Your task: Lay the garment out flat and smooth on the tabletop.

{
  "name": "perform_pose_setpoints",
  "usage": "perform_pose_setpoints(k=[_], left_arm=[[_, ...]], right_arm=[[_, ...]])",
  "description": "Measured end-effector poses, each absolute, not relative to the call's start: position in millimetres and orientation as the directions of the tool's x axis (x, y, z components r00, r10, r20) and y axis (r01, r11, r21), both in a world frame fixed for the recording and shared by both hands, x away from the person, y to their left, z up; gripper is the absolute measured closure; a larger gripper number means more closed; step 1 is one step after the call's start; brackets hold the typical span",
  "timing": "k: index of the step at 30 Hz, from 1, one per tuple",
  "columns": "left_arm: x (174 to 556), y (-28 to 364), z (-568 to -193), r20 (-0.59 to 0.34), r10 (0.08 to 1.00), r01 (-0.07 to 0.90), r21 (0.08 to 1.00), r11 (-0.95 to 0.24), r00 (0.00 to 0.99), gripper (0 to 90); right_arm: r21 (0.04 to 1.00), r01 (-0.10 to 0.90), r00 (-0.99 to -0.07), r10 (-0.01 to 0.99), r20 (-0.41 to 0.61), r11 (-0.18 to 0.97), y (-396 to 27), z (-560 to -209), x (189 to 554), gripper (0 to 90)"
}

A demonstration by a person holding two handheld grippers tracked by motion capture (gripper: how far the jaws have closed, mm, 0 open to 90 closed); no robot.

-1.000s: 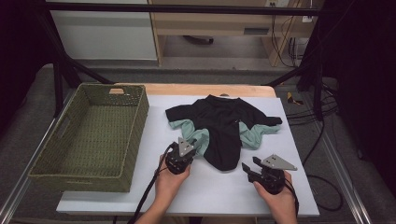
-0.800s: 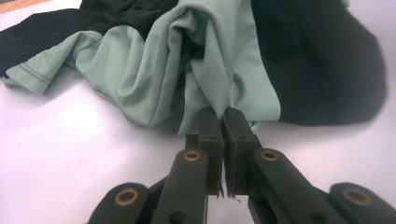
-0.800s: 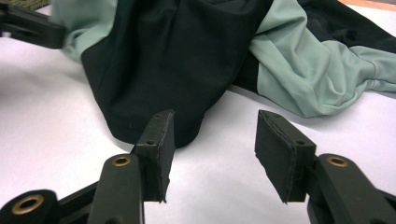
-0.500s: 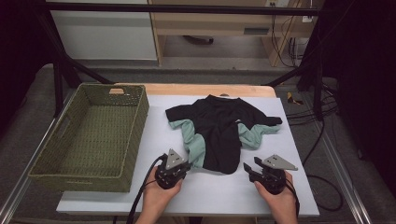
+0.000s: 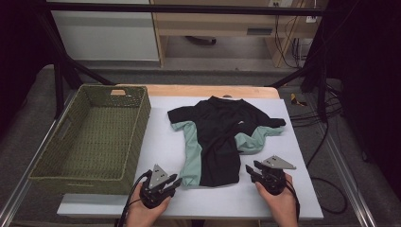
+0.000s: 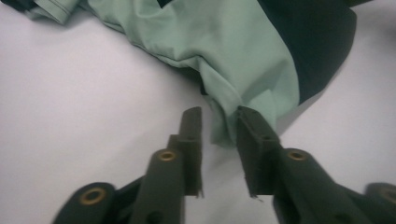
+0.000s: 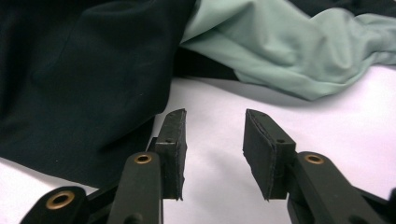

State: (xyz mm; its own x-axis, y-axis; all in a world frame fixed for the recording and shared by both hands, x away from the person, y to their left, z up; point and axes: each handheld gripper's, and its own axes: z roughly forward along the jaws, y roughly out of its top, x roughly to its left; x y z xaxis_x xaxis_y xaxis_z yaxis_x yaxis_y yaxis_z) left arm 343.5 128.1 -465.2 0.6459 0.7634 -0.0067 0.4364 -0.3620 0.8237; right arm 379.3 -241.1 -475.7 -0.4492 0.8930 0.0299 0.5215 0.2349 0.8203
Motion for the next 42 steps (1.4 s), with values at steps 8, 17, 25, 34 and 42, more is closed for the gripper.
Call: perform_pose_setpoints(k=[8, 17, 25, 34, 42], left_arm=[[342, 131, -468, -0.006, 0.768, 0.432, 0.829, -0.354, 0.641, 59.7], [341, 131, -471, 0.002, 0.771, 0.435, 0.824, -0.362, 0.637, 56.5], [343, 134, -471, -0.002, 0.778, 0.438, 0.827, -0.352, 0.628, 54.6], [341, 129, -472, 0.001, 0.77, 0.434, 0.825, -0.361, 0.638, 53.0], [339, 130, -470, -0.006, 0.759, 0.427, 0.83, -0.359, 0.651, 52.9]], right_arm=[[0.811, 0.526, -0.489, 0.871, 0.043, 0.256, -222, -475, 383, 58.6], [0.827, 0.485, -0.552, 0.833, 0.036, 0.286, -188, -467, 399, 50.1], [0.802, 0.506, -0.542, 0.84, 0.009, 0.318, -177, -472, 403, 45.8], [0.805, 0.532, -0.534, 0.842, 0.078, 0.263, -199, -474, 386, 67.5], [0.81, 0.546, -0.527, 0.84, 0.132, 0.215, -210, -457, 375, 86.0]])
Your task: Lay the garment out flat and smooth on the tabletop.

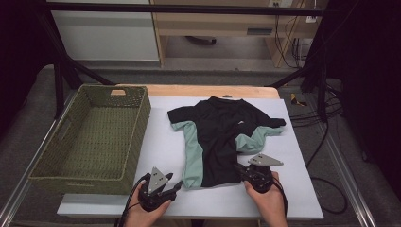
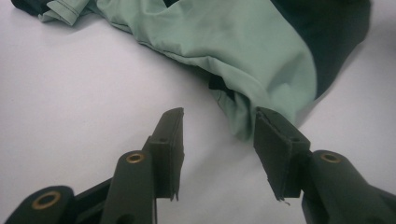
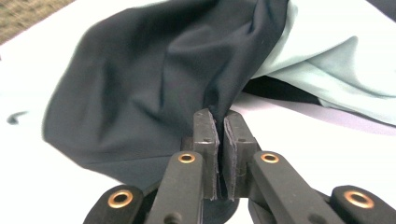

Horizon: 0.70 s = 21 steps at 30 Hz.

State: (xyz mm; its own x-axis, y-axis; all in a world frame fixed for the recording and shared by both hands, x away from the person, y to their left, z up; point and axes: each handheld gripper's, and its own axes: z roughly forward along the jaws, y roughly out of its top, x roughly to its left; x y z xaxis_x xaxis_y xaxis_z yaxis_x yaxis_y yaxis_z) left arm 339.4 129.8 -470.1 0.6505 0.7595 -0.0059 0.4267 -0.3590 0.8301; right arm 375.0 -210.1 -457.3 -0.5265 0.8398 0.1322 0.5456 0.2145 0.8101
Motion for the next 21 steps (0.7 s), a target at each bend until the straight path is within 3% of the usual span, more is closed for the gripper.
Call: perform_pose_setpoints(k=[10, 21], left_arm=[[341, 133, -469, -0.008, 0.767, 0.433, 0.83, -0.353, 0.642, 52.6], [341, 130, -471, -0.013, 0.761, 0.436, 0.825, -0.359, 0.649, 52.6]], right_arm=[[0.795, 0.563, -0.516, 0.848, 0.123, 0.227, -238, -424, 335, 86.1], [0.714, 0.619, -0.546, 0.833, 0.089, 0.329, -167, -440, 407, 85.6]])
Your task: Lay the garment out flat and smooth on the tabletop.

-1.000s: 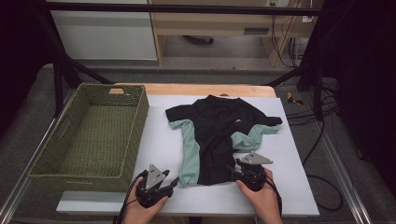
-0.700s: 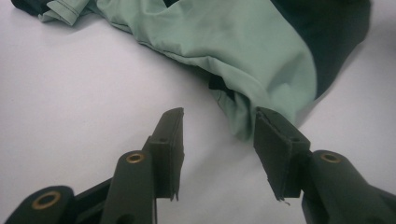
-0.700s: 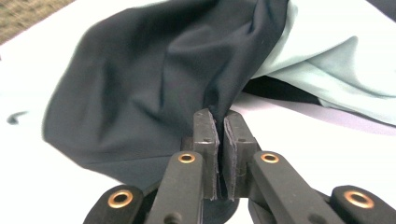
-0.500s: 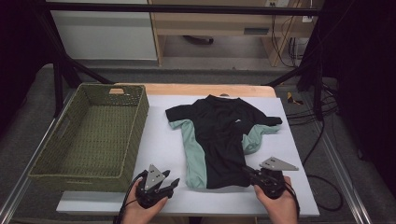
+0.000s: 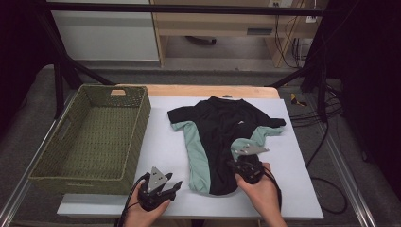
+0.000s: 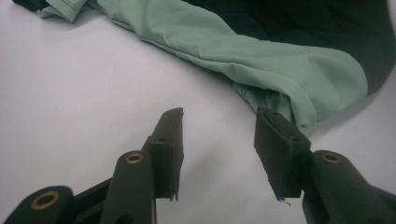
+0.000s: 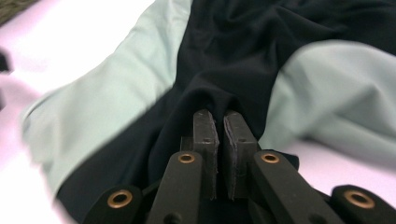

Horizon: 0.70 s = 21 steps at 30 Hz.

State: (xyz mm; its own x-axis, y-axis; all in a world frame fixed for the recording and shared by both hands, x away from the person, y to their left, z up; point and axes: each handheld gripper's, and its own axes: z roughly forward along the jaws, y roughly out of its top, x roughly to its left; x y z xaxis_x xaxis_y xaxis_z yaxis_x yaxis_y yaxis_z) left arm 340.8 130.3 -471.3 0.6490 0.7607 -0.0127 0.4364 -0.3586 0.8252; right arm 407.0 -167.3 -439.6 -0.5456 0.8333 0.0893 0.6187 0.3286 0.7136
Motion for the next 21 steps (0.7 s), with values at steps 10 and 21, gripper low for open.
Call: perform_pose_setpoints(k=[10, 21], left_arm=[[340, 129, -471, -0.005, 0.754, 0.428, 0.826, -0.367, 0.657, 52.3], [338, 128, -470, 0.0, 0.765, 0.422, 0.834, -0.355, 0.644, 52.6]], right_arm=[[0.709, 0.601, -0.576, 0.815, 0.066, 0.368, -148, -444, 425, 63.3], [0.815, 0.525, -0.486, 0.872, 0.049, 0.246, -217, -416, 391, 58.2]])
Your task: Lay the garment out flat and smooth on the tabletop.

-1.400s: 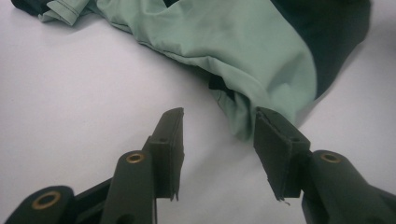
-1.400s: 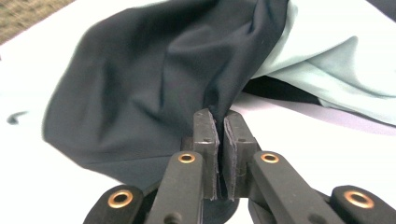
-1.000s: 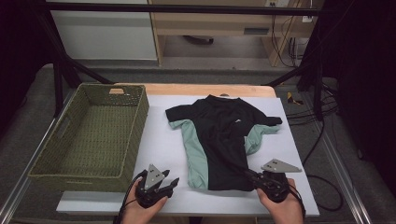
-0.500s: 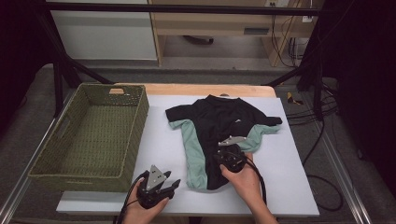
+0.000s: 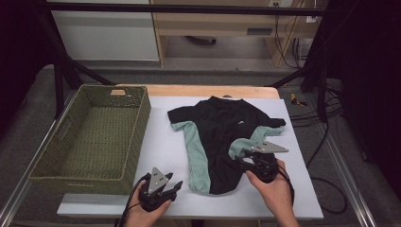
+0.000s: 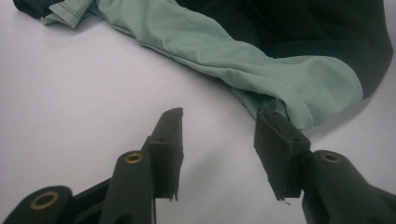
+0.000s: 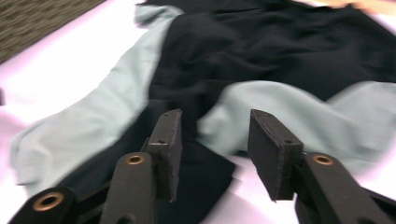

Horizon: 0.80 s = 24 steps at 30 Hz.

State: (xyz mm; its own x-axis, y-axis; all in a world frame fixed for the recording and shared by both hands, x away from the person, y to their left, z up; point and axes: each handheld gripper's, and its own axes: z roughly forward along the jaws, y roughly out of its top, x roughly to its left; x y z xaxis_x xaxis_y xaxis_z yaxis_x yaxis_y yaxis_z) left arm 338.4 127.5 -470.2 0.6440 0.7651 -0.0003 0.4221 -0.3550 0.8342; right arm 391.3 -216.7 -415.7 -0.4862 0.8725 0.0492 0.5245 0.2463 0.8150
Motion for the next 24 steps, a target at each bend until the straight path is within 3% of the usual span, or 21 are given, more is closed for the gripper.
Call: perform_pose_setpoints(k=[8, 16, 24], left_arm=[[336, 124, -470, 0.004, 0.757, 0.416, 0.834, -0.363, 0.653, 52.7], [335, 122, -471, -0.004, 0.751, 0.416, 0.834, -0.361, 0.66, 52.6], [330, 114, -471, -0.005, 0.729, 0.4, 0.839, -0.369, 0.684, 52.2]], right_arm=[[0.767, 0.602, -0.433, 0.898, 0.079, 0.222, -231, -446, 413, 62.3], [0.742, 0.62, -0.474, 0.875, 0.098, 0.253, -204, -470, 419, 53.4], [0.753, 0.614, -0.489, 0.863, 0.127, 0.237, -197, -472, 421, 48.9]])
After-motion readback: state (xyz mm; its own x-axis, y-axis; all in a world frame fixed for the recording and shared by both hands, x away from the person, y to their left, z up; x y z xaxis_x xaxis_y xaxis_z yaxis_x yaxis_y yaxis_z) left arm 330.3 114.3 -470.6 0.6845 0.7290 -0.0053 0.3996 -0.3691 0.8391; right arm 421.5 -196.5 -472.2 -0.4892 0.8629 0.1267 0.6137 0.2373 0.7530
